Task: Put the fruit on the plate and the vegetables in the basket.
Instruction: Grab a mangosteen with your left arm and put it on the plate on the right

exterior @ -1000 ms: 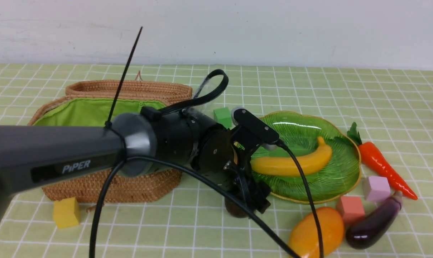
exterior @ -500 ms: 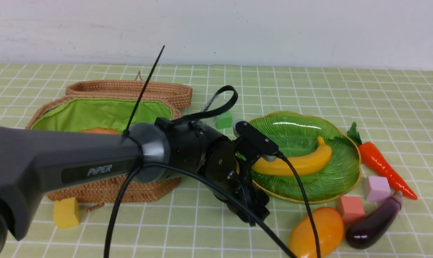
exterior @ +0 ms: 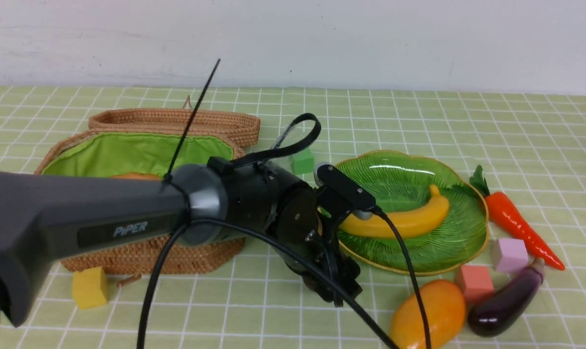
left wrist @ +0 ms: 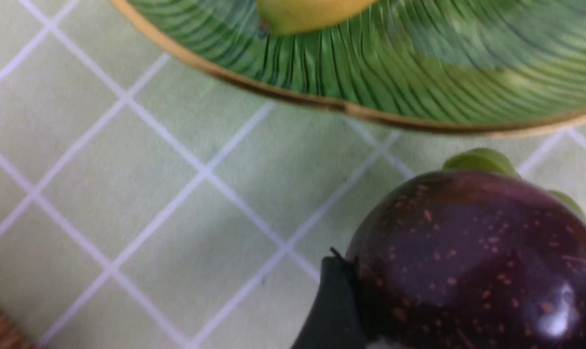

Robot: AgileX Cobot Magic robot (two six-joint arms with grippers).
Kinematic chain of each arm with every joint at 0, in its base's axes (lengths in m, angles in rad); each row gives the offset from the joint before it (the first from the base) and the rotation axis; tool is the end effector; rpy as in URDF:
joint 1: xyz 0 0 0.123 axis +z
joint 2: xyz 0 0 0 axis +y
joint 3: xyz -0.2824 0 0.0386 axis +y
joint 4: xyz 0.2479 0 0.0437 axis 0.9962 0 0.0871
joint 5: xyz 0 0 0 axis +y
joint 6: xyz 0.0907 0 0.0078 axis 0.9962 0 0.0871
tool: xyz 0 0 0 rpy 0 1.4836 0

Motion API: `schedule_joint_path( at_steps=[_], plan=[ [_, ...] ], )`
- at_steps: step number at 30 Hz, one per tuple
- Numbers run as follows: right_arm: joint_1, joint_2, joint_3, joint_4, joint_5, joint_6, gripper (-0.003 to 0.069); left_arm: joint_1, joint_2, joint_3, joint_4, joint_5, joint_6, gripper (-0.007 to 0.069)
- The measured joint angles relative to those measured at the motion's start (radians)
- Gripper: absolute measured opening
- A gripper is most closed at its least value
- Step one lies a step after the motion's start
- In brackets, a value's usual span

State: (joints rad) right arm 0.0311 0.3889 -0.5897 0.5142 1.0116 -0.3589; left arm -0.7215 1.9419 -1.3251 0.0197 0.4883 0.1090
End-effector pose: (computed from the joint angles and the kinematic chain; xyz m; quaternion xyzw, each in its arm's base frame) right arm 0.0516 0.0396 0.3073 -0.1371 0.8716 0.1837 0.4333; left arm 0.3111 -0.2725 0.1869 0.3946 0.8774 -0.0758 0.2623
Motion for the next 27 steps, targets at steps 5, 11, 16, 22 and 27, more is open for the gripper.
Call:
schedule_joint_path(
  at_steps=[5, 11, 16, 22, 27],
  plan=[
    [0.000, 0.000, 0.000, 0.008, 0.000, -0.001, 0.0123, 0.000, -0.087, -0.001, 0.039, 0.111, 0.000, 0.0570],
    [0.000, 0.000, 0.000, 0.027, -0.009, -0.001, 0.0123, -0.007, -0.173, -0.094, -0.031, 0.120, 0.012, 0.0570],
    [0.000, 0.000, 0.000, 0.038, -0.023, -0.001, 0.0123, -0.028, -0.045, -0.304, -0.119, 0.049, 0.121, 0.0570],
    [0.000, 0.000, -0.002, 0.041, -0.022, -0.001, 0.0127, -0.029, 0.227, -0.627, -0.110, 0.078, 0.154, 0.0570],
    [0.000, 0.000, -0.002, 0.042, -0.021, -0.001, 0.0128, -0.028, 0.361, -0.770, -0.071, 0.155, 0.154, 0.0570]
  ],
)
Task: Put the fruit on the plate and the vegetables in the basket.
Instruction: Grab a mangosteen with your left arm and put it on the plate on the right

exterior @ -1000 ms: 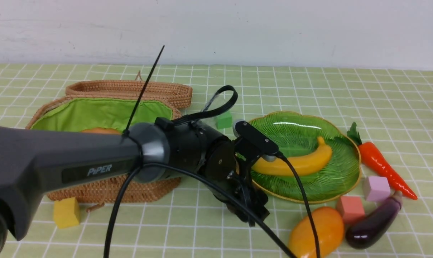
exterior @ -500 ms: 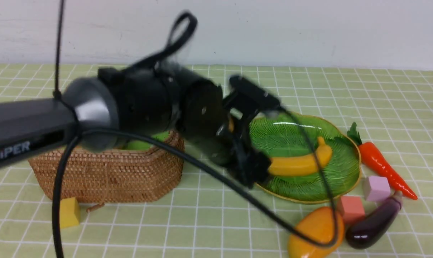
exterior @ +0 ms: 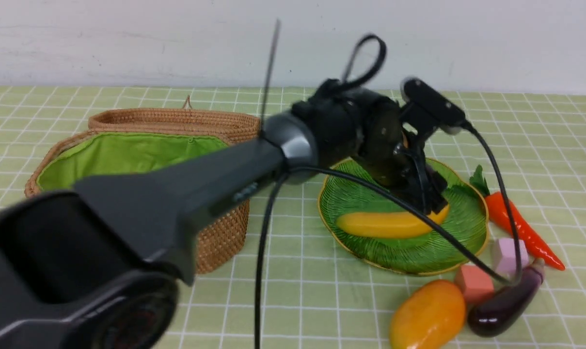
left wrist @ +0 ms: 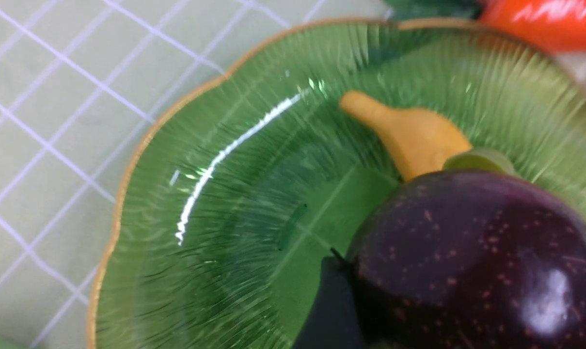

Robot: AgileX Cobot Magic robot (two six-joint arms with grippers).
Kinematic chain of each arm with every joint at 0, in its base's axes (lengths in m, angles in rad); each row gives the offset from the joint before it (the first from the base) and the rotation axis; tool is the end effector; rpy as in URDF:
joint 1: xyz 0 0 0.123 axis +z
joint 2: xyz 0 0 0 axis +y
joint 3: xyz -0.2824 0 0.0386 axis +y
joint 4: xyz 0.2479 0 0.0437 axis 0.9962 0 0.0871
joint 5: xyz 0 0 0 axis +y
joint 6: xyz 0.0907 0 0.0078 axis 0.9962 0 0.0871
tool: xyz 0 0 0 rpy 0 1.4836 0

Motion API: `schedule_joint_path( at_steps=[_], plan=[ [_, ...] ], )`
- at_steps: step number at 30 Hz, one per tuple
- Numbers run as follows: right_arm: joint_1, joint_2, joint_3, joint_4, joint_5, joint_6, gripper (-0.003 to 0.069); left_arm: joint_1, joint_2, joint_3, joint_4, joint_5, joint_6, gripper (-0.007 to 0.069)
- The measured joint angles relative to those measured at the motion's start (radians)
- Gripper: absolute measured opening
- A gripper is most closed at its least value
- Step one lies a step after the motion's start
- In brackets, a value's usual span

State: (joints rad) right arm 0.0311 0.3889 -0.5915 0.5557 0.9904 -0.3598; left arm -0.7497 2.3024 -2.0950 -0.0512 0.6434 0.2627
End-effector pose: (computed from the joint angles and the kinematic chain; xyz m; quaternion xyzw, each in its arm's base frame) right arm 0.0523 0.0418 0.3107 -0.1304 0.8632 0.2014 0.4443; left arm 0.3894 -0.3664 0.2361 0.4346 0.8103 -0.1162 0.3757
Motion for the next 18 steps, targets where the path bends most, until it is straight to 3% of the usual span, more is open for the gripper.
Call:
schedule_joint_path(
  at_steps=[6, 12, 18],
  plan=[
    [0.000, 0.000, 0.000, 0.002, 0.001, 0.000, 0.0131, 0.010, 0.013, -0.005, 0.009, 0.001, 0.000, 0.0570],
    [0.000, 0.000, 0.000, 0.002, -0.002, 0.000, 0.0136, 0.016, 0.013, -0.011, 0.015, 0.014, -0.050, 0.0646],
    [0.000, 0.000, 0.000, 0.002, -0.002, 0.000, 0.0140, 0.017, 0.008, -0.011, 0.018, 0.061, -0.091, 0.0647]
  ],
)
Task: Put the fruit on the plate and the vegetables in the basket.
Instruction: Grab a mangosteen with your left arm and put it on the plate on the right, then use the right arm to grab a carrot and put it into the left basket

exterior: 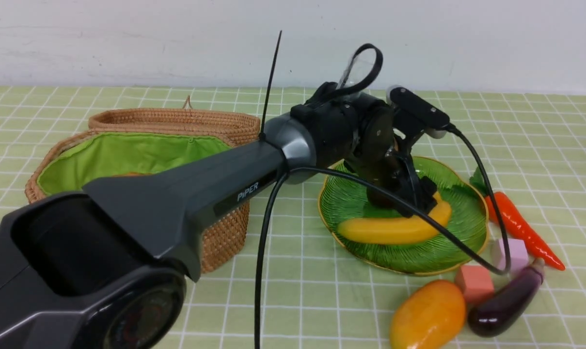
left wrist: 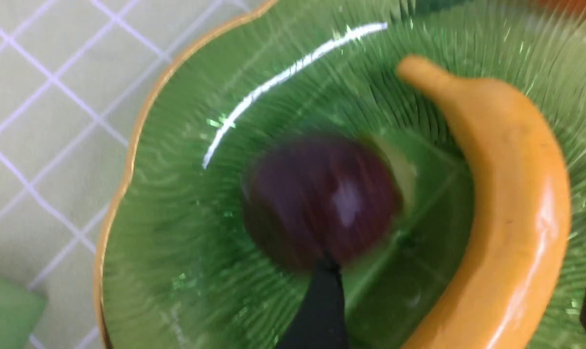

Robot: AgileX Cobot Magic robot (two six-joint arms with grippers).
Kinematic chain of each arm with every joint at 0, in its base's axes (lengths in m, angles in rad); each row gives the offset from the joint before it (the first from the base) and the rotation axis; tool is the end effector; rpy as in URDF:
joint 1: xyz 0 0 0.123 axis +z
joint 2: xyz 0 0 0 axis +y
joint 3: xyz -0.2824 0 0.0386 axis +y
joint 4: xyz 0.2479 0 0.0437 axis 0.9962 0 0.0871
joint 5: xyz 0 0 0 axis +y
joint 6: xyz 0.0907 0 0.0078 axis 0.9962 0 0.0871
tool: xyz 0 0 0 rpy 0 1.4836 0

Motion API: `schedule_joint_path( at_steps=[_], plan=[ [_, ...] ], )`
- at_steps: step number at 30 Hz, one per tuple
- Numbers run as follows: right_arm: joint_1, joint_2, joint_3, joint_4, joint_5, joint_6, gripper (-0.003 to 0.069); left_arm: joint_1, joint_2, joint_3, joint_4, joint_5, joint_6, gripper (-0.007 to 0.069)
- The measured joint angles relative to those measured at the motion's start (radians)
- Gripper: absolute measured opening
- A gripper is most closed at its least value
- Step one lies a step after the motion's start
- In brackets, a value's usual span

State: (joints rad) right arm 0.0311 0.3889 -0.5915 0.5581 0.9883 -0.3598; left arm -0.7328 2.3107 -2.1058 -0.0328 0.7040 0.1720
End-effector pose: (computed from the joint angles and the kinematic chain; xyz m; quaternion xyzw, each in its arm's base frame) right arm 0.0524 0.0419 0.3109 -0.1298 0.8625 0.2024 0.4452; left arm 0.3945 -0.3576 0.2312 0.3998 0.8403 -0.1151 0.3475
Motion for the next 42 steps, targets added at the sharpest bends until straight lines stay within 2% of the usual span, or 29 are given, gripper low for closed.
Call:
schedule_joint_path(
  at_steps=[2, 6, 7, 8, 10, 11, 13, 14, 15, 22, 27, 28, 29, 32, 36, 42],
  plan=[
    [0.000, 0.000, 0.000, 0.000, 0.000, 0.000, 0.0140, 0.000, -0.013, 0.000, 0.000, 0.035, -0.004, 0.0638],
    [0.000, 0.000, -0.001, 0.000, 0.000, 0.000, 0.0140, 0.000, -0.076, 0.000, 0.000, 0.109, -0.008, 0.0575],
    [0.000, 0.000, -0.008, 0.000, -0.001, 0.000, 0.0140, 0.000, -0.141, 0.000, 0.000, 0.171, -0.034, 0.0486],
    [0.000, 0.000, -0.010, 0.000, -0.001, 0.000, 0.0140, 0.000, -0.148, 0.000, 0.000, 0.179, -0.034, 0.0474],
    [0.000, 0.006, -0.032, -0.005, 0.001, 0.008, 0.0140, 0.000, -0.229, 0.000, 0.003, 0.288, -0.086, 0.0319],
    [0.000, 0.015, -0.046, -0.012, 0.003, 0.015, 0.0140, 0.000, -0.281, 0.000, 0.009, 0.347, -0.105, 0.0218],
    [0.000, 0.036, -0.071, -0.023, 0.005, 0.029, 0.0140, 0.000, -0.342, 0.001, 0.021, 0.429, -0.126, 0.0097],
    [0.000, 0.074, -0.094, -0.036, 0.008, 0.042, 0.0140, 0.000, -0.413, 0.016, 0.033, 0.474, -0.146, 0.0007],
    [0.000, 0.089, -0.105, -0.040, 0.008, 0.046, 0.0140, 0.000, -0.450, 0.031, 0.033, 0.495, -0.157, -0.0013],
    [0.000, 0.234, -0.156, -0.056, 0.018, 0.051, 0.0140, 0.001, -0.768, 0.343, 0.002, 0.486, -0.185, -0.0013],
    [0.000, 0.367, -0.211, -0.068, 0.020, 0.055, 0.0140, 0.001, -1.153, 0.814, -0.007, 0.222, -0.185, -0.0013],
    [0.000, 0.373, -0.213, -0.068, 0.020, 0.056, 0.0140, 0.001, -1.182, 0.832, -0.008, 0.211, -0.185, -0.0013],
    [0.000, 0.419, -0.236, -0.070, 0.019, 0.058, 0.0140, 0.001, -1.278, 0.969, -0.015, 0.142, -0.185, -0.0013],
    [0.000, 0.535, -0.310, -0.088, 0.020, 0.067, 0.0140, 0.001, -1.449, 1.189, -0.034, -0.012, -0.185, -0.0013],
    [0.000, 0.666, -0.393, -0.171, 0.018, 0.078, 0.0140, 0.001, -1.539, 1.347, -0.041, -0.111, -0.185, -0.0013],
    [0.000, 0.889, -0.519, -0.336, 0.000, 0.081, 0.0184, 0.001, -1.561, 1.397, -0.042, -0.142, -0.185, -0.0013]
  ],
)
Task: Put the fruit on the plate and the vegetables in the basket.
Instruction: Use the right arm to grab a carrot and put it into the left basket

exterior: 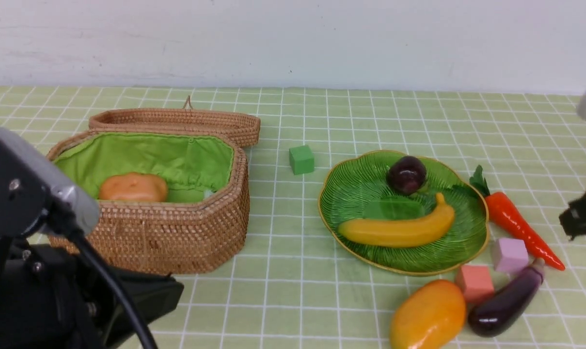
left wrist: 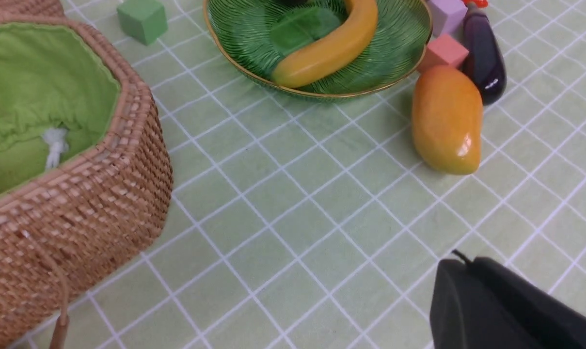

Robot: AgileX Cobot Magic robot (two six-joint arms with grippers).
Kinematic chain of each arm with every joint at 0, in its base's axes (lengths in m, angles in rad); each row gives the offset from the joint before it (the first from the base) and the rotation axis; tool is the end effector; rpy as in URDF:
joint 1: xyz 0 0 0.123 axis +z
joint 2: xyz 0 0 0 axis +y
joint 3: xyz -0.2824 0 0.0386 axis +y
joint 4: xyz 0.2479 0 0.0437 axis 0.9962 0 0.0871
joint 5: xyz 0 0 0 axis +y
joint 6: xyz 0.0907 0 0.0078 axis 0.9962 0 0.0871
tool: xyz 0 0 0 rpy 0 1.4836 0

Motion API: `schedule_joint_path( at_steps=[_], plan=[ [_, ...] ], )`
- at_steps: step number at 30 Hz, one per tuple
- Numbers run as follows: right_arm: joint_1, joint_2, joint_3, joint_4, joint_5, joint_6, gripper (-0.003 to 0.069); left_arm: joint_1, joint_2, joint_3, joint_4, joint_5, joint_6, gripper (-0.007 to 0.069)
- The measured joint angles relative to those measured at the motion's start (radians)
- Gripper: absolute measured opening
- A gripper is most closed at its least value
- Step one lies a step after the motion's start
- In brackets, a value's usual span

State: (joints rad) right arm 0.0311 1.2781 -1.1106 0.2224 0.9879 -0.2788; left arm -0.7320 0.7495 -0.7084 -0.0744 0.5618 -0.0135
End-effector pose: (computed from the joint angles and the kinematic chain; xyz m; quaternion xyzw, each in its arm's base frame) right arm 0.2504 0.0246 0.3283 -0.1129 0.9567 0.0736 0.2582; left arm 0.1078 -0.1017 0.3323 0.2874 0.8144 -0.2139 0.4565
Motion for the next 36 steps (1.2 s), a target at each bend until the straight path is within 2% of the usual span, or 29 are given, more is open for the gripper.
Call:
schedule_joint_path(
  at_steps=[3, 4, 5, 6, 8, 9, 11, 15, 20, 30, 34, 36],
  plan=[
    [-0.005, 0.147, -0.087, -0.096, 0.000, 0.009, 0.0262, 0.000, 0.000, 0.000, 0.000, -0.024, 0.000, -0.0013],
    [-0.014, 0.209, -0.126, -0.119, 0.000, 0.012, 0.0316, 0.000, 0.000, 0.000, 0.000, -0.027, 0.000, -0.0013],
    [-0.017, 0.209, -0.133, -0.119, 0.000, 0.012, 0.0323, 0.000, 0.000, 0.000, -0.001, -0.028, 0.000, -0.0013],
    [-0.038, 0.297, -0.184, -0.128, -0.002, 0.015, 0.0388, 0.000, 0.000, 0.000, -0.001, -0.028, 0.000, -0.0013],
    [-0.066, 0.375, -0.238, -0.120, -0.005, 0.000, 0.0459, 0.000, 0.000, 0.000, -0.001, -0.027, 0.001, -0.0013],
    [-0.069, 0.383, -0.243, -0.117, -0.005, 0.000, 0.0459, 0.000, 0.000, 0.000, -0.001, -0.027, 0.004, -0.0013],
    [-0.105, 0.478, -0.292, -0.064, -0.003, -0.059, 0.0519, 0.000, 0.000, 0.000, -0.001, -0.025, 0.014, -0.0013],
    [-0.130, 0.571, -0.338, 0.009, 0.002, -0.127, 0.0536, 0.000, 0.000, 0.000, -0.001, -0.025, 0.014, -0.0013],
    [-0.131, 0.662, -0.345, 0.032, -0.052, -0.147, 0.0536, 0.000, 0.000, 0.000, -0.001, -0.025, 0.039, -0.0013],
    [-0.132, 0.730, -0.352, -0.038, -0.150, -0.140, 0.0533, 0.000, 0.000, 0.000, -0.001, -0.032, 0.049, -0.0013],
    [-0.132, 0.762, -0.357, -0.043, -0.186, -0.134, 0.0504, 0.000, 0.000, 0.000, -0.001, -0.033, 0.049, -0.0013],
    [-0.132, 0.785, -0.357, -0.043, -0.193, -0.134, 0.0464, 0.000, 0.000, 0.000, 0.000, -0.033, 0.049, -0.0013]
  ],
)
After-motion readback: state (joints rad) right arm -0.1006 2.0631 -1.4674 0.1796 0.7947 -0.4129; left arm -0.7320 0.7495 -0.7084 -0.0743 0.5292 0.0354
